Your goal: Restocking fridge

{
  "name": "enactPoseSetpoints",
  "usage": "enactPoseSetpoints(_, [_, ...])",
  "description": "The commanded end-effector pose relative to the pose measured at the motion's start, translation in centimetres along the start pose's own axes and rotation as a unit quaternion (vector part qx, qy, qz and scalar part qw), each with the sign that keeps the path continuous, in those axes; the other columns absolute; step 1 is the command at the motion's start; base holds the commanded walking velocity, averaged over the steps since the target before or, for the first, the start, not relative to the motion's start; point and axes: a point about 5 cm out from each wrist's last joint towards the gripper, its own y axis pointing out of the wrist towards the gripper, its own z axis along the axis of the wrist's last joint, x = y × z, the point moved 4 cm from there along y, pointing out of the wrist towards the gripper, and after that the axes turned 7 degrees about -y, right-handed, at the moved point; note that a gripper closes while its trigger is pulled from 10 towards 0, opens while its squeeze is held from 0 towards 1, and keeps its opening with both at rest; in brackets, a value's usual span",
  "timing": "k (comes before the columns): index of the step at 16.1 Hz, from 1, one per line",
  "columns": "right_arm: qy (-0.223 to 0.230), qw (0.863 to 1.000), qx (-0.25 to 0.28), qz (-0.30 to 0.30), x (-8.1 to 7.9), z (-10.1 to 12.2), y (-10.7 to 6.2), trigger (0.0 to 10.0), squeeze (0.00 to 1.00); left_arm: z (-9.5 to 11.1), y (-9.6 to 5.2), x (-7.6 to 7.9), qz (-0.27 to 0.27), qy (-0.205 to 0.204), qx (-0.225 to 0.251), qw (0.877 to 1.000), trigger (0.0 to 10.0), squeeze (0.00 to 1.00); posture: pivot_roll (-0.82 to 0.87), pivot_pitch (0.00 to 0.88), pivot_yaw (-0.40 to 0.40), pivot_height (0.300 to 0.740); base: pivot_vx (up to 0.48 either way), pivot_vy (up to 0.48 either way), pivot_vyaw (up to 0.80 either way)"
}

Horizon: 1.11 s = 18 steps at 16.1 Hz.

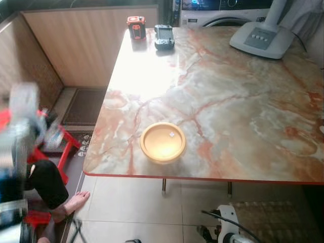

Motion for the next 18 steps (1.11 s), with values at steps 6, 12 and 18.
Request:
enactPoseSetpoints(6, [0.002, 1.000, -0.010, -0.001, -0.1, -0.8, 0.0, 10.0, 0.00, -17.0, 0.5, 0.0, -0.019, 0.016, -0.106, 0.994, 10.0, 0.00, 0.04, 0.118, 0.021, 0.740, 0.000, 0.000, 0.00])
enactPoseSetpoints(12, [0.015, 0.998, 0.019, -0.061, 0.7, -0.3, 0.0, 10.0, 0.00, -27.3, -2.3, 2.7, -0.045, 0.105, -0.196, 0.974, 10.0, 0.00, 0.02, 0.109, 0.037, 0.740, 0.000, 0.000, 0.00])
enactPoseSetpoints(18, [0.056, 0.986, 0.058, -0.147, 1.5, -0.8, -0.4, 10.0, 0.00, -30.4, -4.0, 4.0, -0.073, 0.056, -0.226, 0.970, 10.0, 0.00, 0.00, 0.086, 0.056, 0.740, 0.000, 0.000, 0.00])
